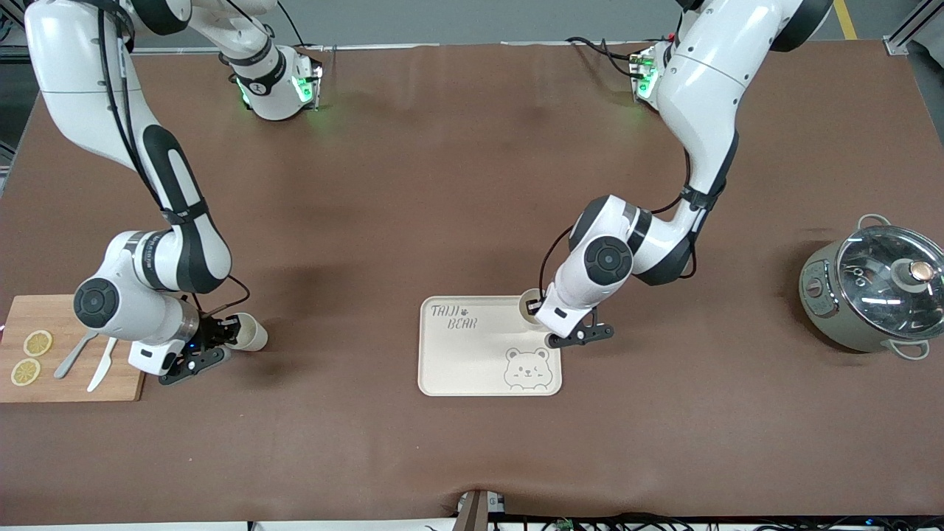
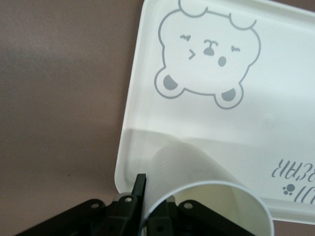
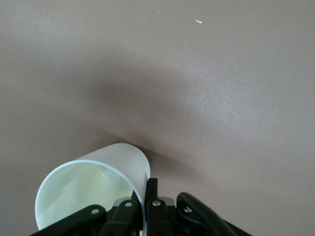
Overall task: Place white IKEA cup upright on tray with both arms
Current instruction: 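Lower the cup onto the tray while the right gripper carries its cup over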
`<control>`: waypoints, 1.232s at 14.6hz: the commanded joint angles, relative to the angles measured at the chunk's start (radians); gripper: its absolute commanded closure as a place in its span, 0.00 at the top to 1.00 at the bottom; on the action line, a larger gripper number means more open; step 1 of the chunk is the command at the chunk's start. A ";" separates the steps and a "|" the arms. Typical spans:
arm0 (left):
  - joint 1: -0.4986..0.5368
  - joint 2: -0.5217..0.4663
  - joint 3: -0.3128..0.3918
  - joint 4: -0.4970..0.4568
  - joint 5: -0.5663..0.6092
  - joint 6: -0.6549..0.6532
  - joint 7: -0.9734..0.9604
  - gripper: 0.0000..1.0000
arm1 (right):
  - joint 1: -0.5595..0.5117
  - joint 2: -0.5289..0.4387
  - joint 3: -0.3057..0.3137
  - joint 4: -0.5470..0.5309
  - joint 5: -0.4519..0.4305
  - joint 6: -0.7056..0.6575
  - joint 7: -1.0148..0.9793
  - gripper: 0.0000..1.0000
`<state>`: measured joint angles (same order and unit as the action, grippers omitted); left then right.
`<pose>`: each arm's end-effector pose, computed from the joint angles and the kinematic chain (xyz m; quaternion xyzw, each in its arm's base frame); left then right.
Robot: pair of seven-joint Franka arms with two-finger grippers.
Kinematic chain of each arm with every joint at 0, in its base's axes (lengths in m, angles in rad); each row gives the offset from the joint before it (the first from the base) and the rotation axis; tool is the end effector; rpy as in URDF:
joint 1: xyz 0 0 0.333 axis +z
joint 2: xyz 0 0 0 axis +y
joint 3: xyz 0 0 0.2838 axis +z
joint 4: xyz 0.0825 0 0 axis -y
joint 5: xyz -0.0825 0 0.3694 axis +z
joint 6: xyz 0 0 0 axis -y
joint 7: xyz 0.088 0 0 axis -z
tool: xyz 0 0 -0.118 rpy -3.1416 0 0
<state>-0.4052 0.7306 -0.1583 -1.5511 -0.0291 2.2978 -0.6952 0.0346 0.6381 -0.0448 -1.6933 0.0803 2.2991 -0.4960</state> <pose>0.5774 -0.3506 0.1993 0.9933 0.0956 -0.0277 0.0583 0.6441 -0.0022 0.1965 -0.9757 -0.2181 0.0111 0.0195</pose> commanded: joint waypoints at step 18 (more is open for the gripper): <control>-0.041 0.052 0.013 0.056 0.070 -0.014 -0.081 1.00 | 0.326 0.017 0.032 0.431 0.096 -0.284 0.999 0.00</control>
<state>-0.4291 0.7758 -0.1555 -1.5232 0.0119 2.2973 -0.7224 0.3307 0.6218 -0.0020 -1.2995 0.1685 1.9882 0.4193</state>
